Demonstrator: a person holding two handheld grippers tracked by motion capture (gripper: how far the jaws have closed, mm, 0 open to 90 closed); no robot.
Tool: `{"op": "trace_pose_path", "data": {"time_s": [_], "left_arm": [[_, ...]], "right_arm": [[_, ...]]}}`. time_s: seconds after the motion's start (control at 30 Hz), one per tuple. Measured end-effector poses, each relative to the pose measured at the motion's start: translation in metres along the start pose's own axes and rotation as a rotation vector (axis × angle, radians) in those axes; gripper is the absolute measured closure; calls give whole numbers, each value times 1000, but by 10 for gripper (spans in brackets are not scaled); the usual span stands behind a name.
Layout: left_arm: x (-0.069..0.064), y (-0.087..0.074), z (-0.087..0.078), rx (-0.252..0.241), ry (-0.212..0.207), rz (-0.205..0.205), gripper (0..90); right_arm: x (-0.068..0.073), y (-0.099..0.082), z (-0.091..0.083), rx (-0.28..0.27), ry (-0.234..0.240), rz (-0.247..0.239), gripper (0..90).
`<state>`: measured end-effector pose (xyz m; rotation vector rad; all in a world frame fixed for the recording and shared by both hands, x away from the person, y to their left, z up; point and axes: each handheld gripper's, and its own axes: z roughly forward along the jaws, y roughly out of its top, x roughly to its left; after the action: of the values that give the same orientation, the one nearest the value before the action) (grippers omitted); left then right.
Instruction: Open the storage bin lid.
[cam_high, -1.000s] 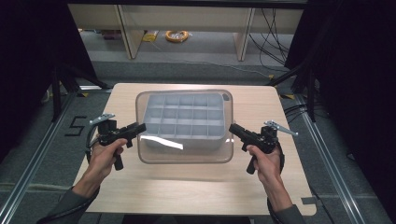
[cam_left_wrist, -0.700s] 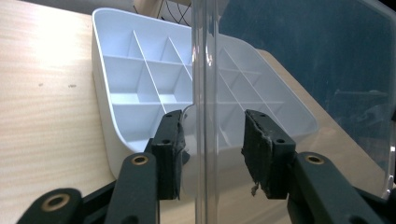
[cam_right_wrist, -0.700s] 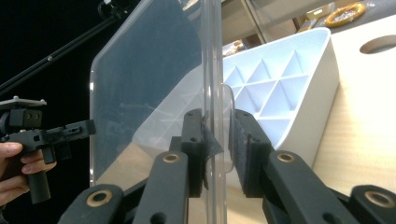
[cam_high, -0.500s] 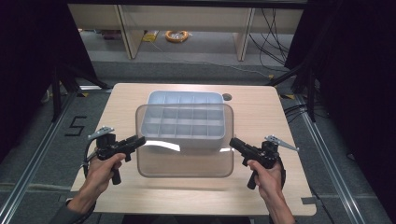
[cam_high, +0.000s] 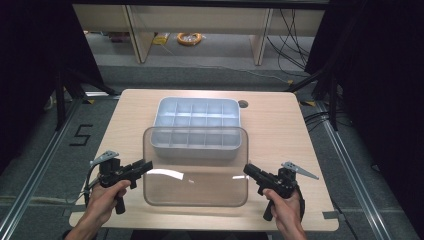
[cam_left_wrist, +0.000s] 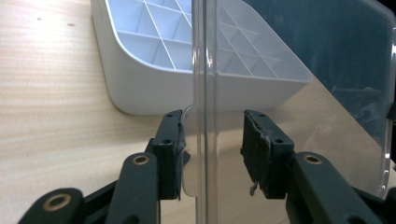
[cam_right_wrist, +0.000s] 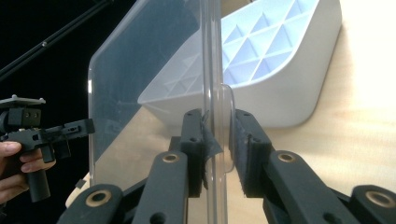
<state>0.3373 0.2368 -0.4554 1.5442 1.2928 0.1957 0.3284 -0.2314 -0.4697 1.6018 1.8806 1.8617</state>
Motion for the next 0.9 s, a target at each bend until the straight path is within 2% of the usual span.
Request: {"op": "trace_pose_path", "data": {"time_s": [0.07,0.1,0.2,0.23,0.37,0.43,0.47,0.5,0.53,0.57,0.6,0.63,0.67,0.7,0.73,0.77,0.83,0.87,0.9], "left_arm": [[-1,-4,-2,2,-3,-2,593],[-1,-6,-3,4,-3,-2,593],[0,-13,-6,17,-5,-3,593],[1,-17,-6,27,-15,-1,593],[1,-21,-7,34,-9,-5,593],[2,-23,-8,46,-3,-1,593],[2,-24,-7,35,-12,-3,593],[3,-26,-7,45,-17,-2,593],[2,-27,-8,58,3,-1,593],[4,-28,-7,61,-13,-1,594],[4,-30,-7,69,0,-6,594],[4,-31,-7,76,1,-8,596],[4,-33,-5,61,-7,-12,594],[3,-33,-6,69,-3,-18,593],[3,-34,-6,72,-5,-19,592],[4,-35,-6,70,-9,-13,592],[3,-35,-6,78,-11,-17,594],[5,-36,-7,86,-17,-7,593],[4,-37,-7,79,-10,-14,594]], "right_arm": [[4,-6,-3,-3,13,37,762],[4,-9,-6,1,0,18,763],[5,-14,-8,3,5,32,763],[6,-17,-9,7,-4,26,763],[6,-22,-10,20,-10,24,762],[4,-25,-10,22,3,12,762],[6,-26,-11,25,4,26,761],[5,-27,-10,24,-3,8,760],[6,-28,-11,37,-8,19,758],[5,-30,-10,41,-13,15,757],[6,-30,-11,60,-19,27,758],[3,-32,-11,52,-8,18,758],[3,-33,-11,57,-3,18,758],[2,-33,-12,66,-13,9,758],[4,-33,-13,72,-13,34,757],[1,-34,-11,63,-22,3,756],[2,-35,-12,74,-22,19,753],[2,-35,-11,73,-27,7,750],[2,-35,-12,80,-20,5,750]]}}
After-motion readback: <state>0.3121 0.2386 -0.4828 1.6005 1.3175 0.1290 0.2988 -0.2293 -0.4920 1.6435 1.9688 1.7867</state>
